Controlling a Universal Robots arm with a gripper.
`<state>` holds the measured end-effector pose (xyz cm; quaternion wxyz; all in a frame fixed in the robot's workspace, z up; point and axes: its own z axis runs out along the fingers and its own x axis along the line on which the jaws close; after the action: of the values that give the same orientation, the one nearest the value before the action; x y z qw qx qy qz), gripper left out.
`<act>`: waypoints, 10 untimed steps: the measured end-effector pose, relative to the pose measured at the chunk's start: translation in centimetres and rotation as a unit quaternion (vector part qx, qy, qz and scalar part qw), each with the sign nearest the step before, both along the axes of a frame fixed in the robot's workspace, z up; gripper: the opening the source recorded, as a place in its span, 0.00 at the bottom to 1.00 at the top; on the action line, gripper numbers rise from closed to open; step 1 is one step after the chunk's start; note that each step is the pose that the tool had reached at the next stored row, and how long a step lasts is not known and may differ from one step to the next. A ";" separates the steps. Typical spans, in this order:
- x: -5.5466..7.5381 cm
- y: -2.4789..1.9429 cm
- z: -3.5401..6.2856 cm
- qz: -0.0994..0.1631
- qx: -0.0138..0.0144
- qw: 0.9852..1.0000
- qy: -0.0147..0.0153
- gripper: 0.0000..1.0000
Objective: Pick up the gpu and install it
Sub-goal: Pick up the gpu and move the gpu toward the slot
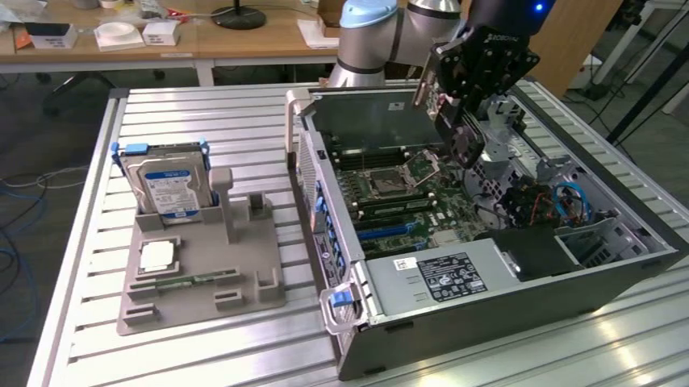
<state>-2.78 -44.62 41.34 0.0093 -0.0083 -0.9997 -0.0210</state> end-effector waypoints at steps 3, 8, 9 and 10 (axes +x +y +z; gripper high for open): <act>0.0 0.00 0.00 0.000 0.000 1.000 0.000 0.26; 0.0 0.00 0.00 0.000 0.000 1.000 0.000 0.26; 0.0 0.01 0.00 0.000 0.000 1.000 0.000 0.26; 0.0 0.01 0.00 0.000 0.000 1.000 0.000 0.26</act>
<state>-2.78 -44.62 41.34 0.0093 -0.0084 -0.9997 -0.0210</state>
